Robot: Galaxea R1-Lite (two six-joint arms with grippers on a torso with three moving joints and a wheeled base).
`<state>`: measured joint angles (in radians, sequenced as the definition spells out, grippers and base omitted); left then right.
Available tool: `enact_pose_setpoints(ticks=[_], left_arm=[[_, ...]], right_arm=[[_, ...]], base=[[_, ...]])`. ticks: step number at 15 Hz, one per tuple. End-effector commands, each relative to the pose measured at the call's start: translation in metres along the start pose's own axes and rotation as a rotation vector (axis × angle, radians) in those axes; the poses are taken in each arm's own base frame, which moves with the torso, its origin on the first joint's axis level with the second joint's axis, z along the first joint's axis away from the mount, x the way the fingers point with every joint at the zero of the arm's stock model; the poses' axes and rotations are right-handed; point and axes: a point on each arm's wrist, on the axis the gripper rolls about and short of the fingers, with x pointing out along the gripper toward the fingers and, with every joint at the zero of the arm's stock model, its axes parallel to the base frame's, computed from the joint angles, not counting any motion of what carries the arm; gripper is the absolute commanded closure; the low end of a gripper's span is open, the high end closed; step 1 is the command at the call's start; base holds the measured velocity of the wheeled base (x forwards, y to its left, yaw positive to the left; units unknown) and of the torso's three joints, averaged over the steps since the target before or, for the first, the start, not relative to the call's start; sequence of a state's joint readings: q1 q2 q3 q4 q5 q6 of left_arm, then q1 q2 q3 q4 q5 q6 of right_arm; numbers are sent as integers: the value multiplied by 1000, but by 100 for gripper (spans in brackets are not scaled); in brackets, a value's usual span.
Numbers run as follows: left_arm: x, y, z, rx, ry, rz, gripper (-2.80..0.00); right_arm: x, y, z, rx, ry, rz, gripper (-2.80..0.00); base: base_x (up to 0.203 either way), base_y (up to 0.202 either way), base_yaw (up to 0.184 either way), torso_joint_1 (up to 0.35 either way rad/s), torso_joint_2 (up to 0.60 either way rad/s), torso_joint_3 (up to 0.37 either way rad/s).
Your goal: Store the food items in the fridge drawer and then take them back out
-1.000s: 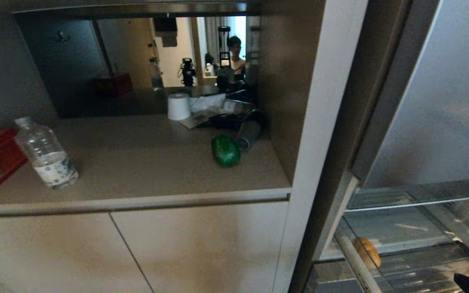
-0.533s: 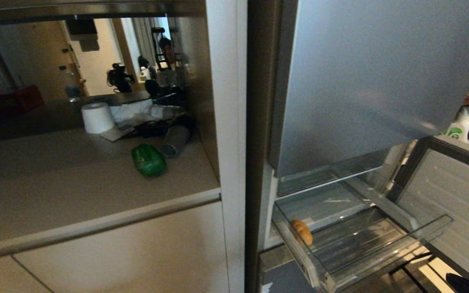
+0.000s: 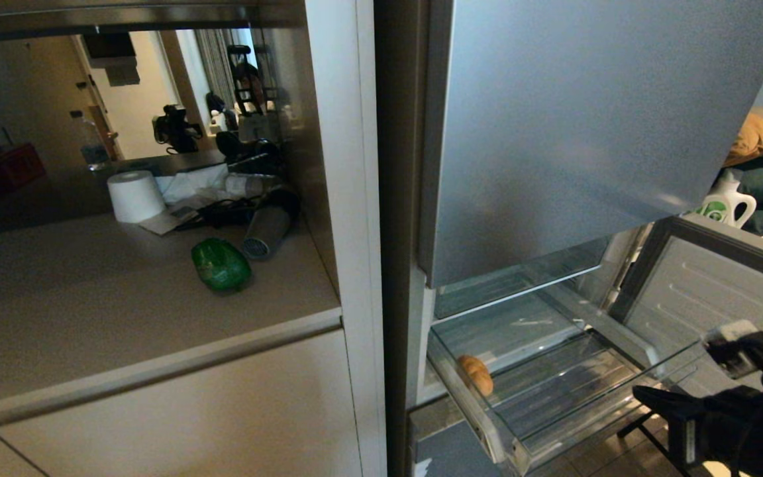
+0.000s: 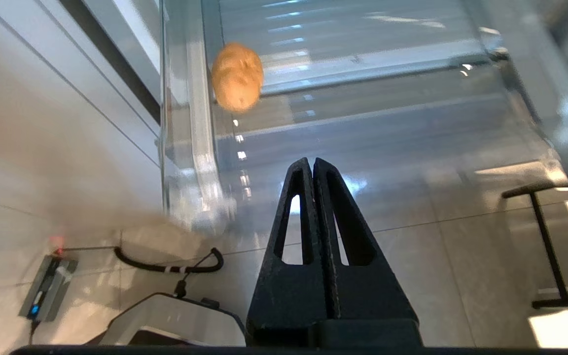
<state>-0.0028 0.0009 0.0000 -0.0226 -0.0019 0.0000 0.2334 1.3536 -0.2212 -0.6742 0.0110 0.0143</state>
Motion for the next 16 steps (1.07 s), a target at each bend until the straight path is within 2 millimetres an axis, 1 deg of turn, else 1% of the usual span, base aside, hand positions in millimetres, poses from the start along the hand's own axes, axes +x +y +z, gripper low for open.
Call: enact_pose_setpoints(ticks=[1,3,4,5,7,10,11,13,16], left_arm=[[1,0,-3,0,11,0,0],[1,0,-3,0,11,-1,0],[1,0,-3,0,11,0,0],[1,0,-3,0,11,-1,0],[1,0,-3,0,11,0,0],[1,0,-3,0,11,0,0],[1,0,-3,0,11,0,0],[1,0,-3,0,11,0,0],[1,0,-3,0,11,-1,0]], right_arm=[[38,6,0,-13,101,29,0],[66,17,-1,-35,143,69,0],[81,26,-5,-52,149,98,0],[97,39,-9,-73,143,137,0],[126,59,-15,-99,124,170,0],[166,80,-9,-95,61,159,0],[175,84,-8,-93,54,149,0],[186,85,-8,-89,82,123,0],[191,81,-3,-29,170,82,0]], base=[[0,0,0,0,0,0],[0,0,0,0,0,0],[0,0,0,0,0,0],[0,0,0,0,0,0],[0,0,0,0,0,0],[0,0,0,0,0,0],[0,0,0,0,0,0],[0,0,0,0,0,0],[0,0,0,0,0,0]])
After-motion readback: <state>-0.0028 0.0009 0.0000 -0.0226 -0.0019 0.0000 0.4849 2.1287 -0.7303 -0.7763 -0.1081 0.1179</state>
